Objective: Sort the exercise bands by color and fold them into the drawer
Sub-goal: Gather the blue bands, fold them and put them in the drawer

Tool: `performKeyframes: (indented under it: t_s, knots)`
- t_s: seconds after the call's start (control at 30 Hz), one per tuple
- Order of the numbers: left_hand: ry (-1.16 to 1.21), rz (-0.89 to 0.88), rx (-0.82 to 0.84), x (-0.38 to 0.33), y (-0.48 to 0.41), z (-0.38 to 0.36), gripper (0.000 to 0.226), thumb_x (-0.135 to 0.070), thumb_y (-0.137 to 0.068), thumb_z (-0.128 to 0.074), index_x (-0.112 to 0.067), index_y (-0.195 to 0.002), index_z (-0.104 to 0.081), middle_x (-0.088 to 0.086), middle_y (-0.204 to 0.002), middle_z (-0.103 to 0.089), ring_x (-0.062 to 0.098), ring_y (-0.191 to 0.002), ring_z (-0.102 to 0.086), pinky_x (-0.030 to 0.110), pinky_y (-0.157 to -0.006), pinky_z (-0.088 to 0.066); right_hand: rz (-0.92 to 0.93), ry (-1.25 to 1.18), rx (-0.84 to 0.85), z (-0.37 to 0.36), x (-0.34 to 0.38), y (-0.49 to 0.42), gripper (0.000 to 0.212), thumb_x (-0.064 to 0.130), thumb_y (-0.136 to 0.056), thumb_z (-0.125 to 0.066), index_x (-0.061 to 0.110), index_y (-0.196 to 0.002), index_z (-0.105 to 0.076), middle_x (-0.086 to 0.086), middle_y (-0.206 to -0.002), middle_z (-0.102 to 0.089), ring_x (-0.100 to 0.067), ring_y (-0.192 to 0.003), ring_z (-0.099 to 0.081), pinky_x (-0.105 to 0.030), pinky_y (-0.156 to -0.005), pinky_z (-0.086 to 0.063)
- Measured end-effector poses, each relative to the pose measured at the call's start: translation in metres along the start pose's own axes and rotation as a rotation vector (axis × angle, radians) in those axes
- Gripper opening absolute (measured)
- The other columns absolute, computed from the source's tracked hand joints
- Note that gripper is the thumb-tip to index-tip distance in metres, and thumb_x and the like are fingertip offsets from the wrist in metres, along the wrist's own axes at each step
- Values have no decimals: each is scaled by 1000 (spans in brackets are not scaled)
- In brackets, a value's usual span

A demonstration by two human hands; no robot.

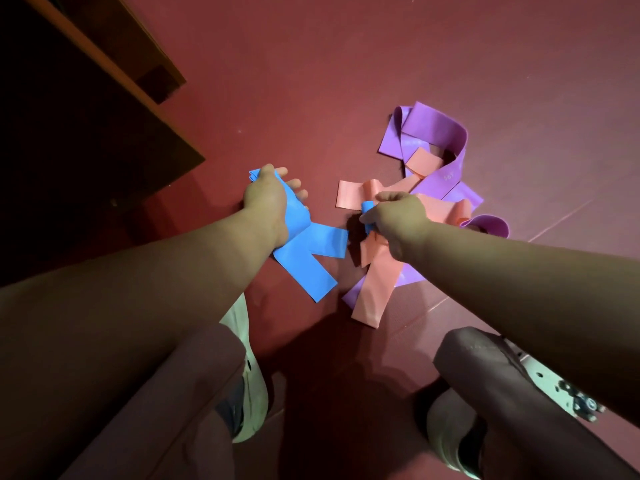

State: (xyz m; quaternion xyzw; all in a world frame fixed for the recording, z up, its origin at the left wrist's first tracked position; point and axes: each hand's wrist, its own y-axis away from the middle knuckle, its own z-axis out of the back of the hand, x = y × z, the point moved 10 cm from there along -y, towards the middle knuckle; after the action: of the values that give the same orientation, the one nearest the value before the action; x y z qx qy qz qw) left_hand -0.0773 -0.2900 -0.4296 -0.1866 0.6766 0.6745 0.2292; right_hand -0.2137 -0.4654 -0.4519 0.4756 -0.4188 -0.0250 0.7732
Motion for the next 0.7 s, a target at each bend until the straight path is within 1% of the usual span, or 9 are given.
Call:
performKeyframes:
  t_s: [0.1,0.2,0.23,0.37,0.43,0.5,0.57,0.63,0.7]
  knots:
    - [-54,1,55,1,2,-6,24,-32,-99,-40,-19,-96,-60,0,-82,-63,18,-65,-60,31,-67,-46,-53,-55,23,3,-4,2,24,-10,-72,-71,13,-77,-64,-8,-77,-61,-24,-70,-60,-36,-75,-53]
    - [-94,-13,105,1,4,-14,26,-34,-100,-39,-19,-101,-61,0,-83,-63,18,-65,-60,31,-67,-46,-74,11,160,-6,-2,9,22,-5,-68,-72,11,-83,-72,-13,-88,-68,-27,-76,-64,-36,-69,-56]
    - [-106,-24,116,0,4,-16,27,-35,-101,-39,-20,-102,-61,0,-83,-63,17,-65,-60,31,-66,-46,-37,31,207,-9,4,11,22,-5,-70,-70,13,-82,-73,-12,-86,-67,-26,-75,-62,-34,-68,-55]
    - [-175,-76,140,-4,3,-23,29,-37,-102,-37,-21,-100,-61,0,-84,-63,17,-66,-60,30,-65,-45,135,62,319,-24,37,30,26,-9,-76,-63,15,-72,-72,-4,-77,-66,-22,-81,-60,-36,-77,-52]
    - [-190,-86,147,-6,3,-24,30,-37,-103,-36,-23,-96,-61,-1,-84,-63,16,-67,-60,30,-67,-45,187,96,376,-35,50,39,29,-11,-77,-60,14,-68,-72,-7,-77,-66,-22,-80,-59,-40,-79,-52]
    - [-184,-89,149,-7,3,-25,31,-38,-102,-37,-24,-94,-62,-1,-87,-63,16,-70,-60,31,-72,-47,233,183,424,-43,60,48,27,-8,-75,-59,14,-67,-73,-13,-78,-64,-26,-76,-57,-43,-76,-49]
    - [-165,-96,153,-8,2,-24,30,-38,-102,-38,-23,-92,-62,1,-88,-63,19,-71,-60,32,-72,-49,270,236,499,-51,70,61,21,-7,-77,-58,10,-73,-70,-15,-80,-63,-25,-76,-55,-39,-74,-48]
    - [-136,-97,150,-10,1,-22,29,-37,-102,-39,-22,-92,-62,3,-88,-63,20,-68,-60,31,-67,-51,269,195,604,-60,77,75,23,-6,-82,-58,12,-75,-70,-14,-84,-64,-24,-79,-55,-34,-74,-47]
    - [-121,-76,150,-9,0,-19,27,-39,-101,-40,-23,-94,-62,5,-89,-65,19,-66,-62,29,-65,-53,235,112,711,-70,83,87,28,-1,-81,-59,20,-70,-74,-14,-90,-62,-28,-84,-49,-38,-78,-42]
